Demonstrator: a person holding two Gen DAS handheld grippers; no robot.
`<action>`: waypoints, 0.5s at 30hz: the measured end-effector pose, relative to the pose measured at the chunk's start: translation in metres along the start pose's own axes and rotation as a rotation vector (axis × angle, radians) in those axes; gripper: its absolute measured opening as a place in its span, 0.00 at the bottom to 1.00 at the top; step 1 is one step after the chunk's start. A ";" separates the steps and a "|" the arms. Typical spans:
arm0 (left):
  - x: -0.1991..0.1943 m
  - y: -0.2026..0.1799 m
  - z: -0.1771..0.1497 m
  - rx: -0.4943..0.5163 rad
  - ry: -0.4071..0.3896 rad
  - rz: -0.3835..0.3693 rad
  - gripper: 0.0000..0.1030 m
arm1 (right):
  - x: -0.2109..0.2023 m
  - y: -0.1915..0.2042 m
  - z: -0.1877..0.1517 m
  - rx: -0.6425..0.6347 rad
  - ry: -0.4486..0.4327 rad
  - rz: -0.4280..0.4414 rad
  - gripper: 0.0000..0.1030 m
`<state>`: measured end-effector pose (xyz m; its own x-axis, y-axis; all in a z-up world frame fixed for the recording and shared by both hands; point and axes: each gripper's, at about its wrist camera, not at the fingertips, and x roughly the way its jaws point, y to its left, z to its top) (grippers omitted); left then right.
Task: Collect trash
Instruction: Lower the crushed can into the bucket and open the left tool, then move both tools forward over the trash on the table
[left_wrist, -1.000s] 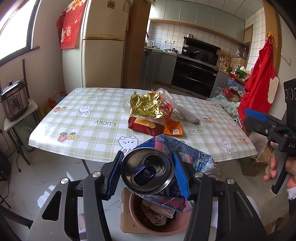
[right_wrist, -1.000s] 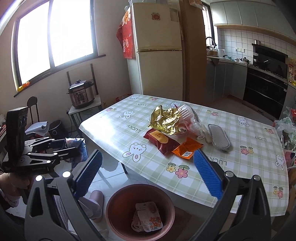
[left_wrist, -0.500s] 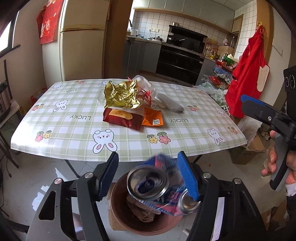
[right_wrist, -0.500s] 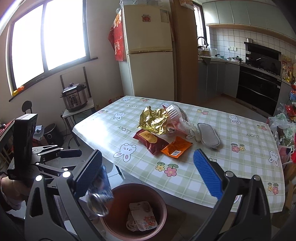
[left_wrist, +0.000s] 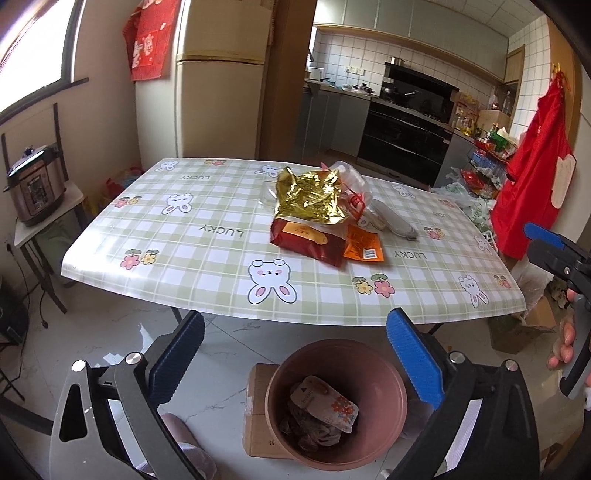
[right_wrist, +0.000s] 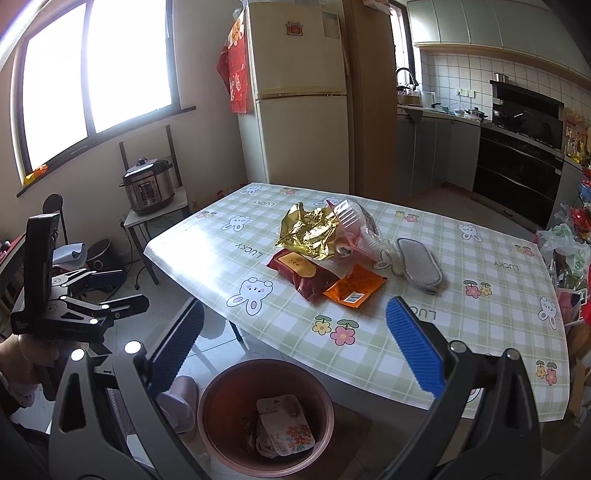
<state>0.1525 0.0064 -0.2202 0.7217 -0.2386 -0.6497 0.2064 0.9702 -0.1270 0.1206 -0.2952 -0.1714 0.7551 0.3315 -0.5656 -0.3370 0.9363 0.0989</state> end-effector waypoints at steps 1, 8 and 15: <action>0.000 0.005 0.001 -0.013 -0.002 0.009 0.94 | 0.001 0.000 0.000 -0.001 0.002 -0.001 0.95; 0.000 0.028 0.000 -0.080 0.000 0.040 0.94 | 0.009 -0.002 -0.004 0.003 0.017 -0.009 0.95; 0.007 0.035 -0.004 -0.074 0.012 0.059 0.94 | 0.019 -0.009 -0.010 0.009 0.041 -0.021 0.95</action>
<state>0.1621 0.0383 -0.2321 0.7233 -0.1804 -0.6665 0.1138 0.9832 -0.1426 0.1327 -0.2980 -0.1910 0.7379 0.3072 -0.6009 -0.3163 0.9440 0.0942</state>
